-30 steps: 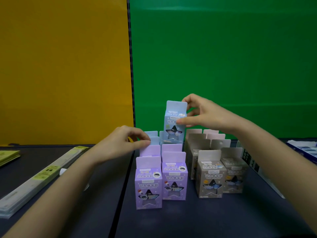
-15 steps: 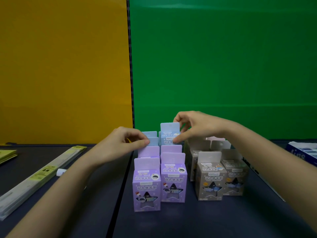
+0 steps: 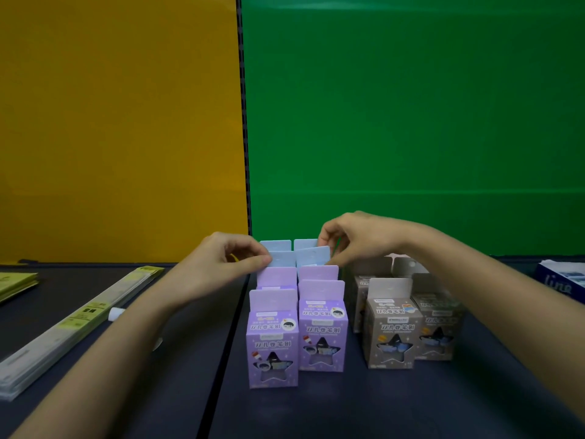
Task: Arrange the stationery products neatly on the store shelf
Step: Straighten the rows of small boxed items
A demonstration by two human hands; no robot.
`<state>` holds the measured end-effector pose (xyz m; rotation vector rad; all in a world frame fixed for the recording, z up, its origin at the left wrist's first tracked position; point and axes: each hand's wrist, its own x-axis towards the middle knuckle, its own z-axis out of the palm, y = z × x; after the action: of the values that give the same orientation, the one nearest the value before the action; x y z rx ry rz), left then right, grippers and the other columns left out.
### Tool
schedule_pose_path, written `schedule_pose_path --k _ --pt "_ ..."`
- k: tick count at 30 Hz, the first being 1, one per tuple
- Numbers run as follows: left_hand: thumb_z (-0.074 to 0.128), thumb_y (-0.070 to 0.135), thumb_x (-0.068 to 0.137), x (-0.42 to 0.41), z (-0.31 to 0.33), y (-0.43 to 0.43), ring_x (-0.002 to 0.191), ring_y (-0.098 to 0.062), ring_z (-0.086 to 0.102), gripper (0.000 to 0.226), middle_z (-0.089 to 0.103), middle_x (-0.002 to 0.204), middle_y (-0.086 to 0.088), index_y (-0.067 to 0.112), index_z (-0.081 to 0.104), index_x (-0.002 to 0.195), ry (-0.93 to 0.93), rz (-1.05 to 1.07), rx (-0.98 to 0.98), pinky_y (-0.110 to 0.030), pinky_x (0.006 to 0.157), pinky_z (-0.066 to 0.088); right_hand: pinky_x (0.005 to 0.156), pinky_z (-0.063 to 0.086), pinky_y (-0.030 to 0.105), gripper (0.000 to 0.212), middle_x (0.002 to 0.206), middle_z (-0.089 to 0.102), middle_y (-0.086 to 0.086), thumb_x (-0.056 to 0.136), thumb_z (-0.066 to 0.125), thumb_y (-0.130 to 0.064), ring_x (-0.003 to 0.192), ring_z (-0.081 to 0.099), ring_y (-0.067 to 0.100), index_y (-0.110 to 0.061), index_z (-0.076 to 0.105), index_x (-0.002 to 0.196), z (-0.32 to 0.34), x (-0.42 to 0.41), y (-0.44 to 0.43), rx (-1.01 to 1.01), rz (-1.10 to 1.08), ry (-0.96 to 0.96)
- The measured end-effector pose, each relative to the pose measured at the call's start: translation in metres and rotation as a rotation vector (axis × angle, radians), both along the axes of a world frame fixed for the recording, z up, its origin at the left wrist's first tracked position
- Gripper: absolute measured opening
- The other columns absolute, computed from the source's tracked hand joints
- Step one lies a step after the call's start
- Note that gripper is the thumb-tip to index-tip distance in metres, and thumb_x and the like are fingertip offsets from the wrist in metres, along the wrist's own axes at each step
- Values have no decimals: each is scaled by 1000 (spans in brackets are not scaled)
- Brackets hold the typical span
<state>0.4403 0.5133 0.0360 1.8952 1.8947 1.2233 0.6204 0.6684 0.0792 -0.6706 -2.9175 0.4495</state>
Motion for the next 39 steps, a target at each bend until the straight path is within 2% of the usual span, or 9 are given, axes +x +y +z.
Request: schedule_pose_path --k 3,12,16,21,24,29,31,34,39 --pt "60 28 82 -4 -2 3 82 -13 61 13 68 88 3 20 68 88 9 33 45 -25 71 47 62 40 6 18 83 65 -5 78 72 -24 76 58 10 -15 69 93 1 1 -2 86 -22 57" --pt "66 20 79 -11 -12 19 74 -7 56 10 61 83 9 23 63 89 172 132 44 -9 62 45 58 42 5 15 70 66 0 72 76 -14 46 52 -16 -8 74 87 -3 -3 0 108 -46 148" --pt "65 19 80 -12 -12 21 76 -12 58 10 64 82 1 26 61 75 161 125 28 -18 64 46 58 42 4 15 69 66 -1 72 76 -14 44 51 -15 -8 74 85 -2 -4 -2 105 -50 155" --pt "64 19 81 -15 -14 20 80 -20 60 9 66 85 -7 11 67 84 129 137 21 -30 71 49 54 40 1 15 71 67 0 72 76 -14 50 54 -8 -8 74 86 -4 -6 -5 115 -62 153" --pt "64 19 81 -14 -13 19 77 -18 59 9 66 84 -6 11 67 84 131 148 17 -25 67 46 57 40 3 16 73 67 0 73 75 -15 58 56 -1 -9 73 87 -3 -6 -7 126 -69 140" --pt "68 20 78 -11 -7 10 67 -11 50 9 60 78 2 21 64 85 94 184 137 -10 56 42 61 37 3 16 83 71 -4 75 73 -25 61 53 -11 -18 73 89 5 5 -14 178 -70 211" --pt "65 27 79 -8 -1 -1 69 -12 53 6 61 81 4 23 66 83 85 141 167 -13 59 42 60 38 2 14 84 72 -6 78 71 -28 60 52 -12 -19 74 88 11 15 -21 179 -52 263" --pt "58 48 70 0 7 -15 78 -10 57 32 65 88 7 24 71 87 77 18 46 -22 66 45 60 38 2 14 79 71 -11 77 72 -30 59 52 -15 -20 76 86 14 28 -35 132 7 221" --pt "70 31 72 4 9 -15 78 -15 59 21 70 84 0 19 72 88 80 -50 -51 -27 69 48 58 39 2 15 76 71 -7 74 75 -27 57 54 -17 -19 76 87 5 24 -42 140 6 137"
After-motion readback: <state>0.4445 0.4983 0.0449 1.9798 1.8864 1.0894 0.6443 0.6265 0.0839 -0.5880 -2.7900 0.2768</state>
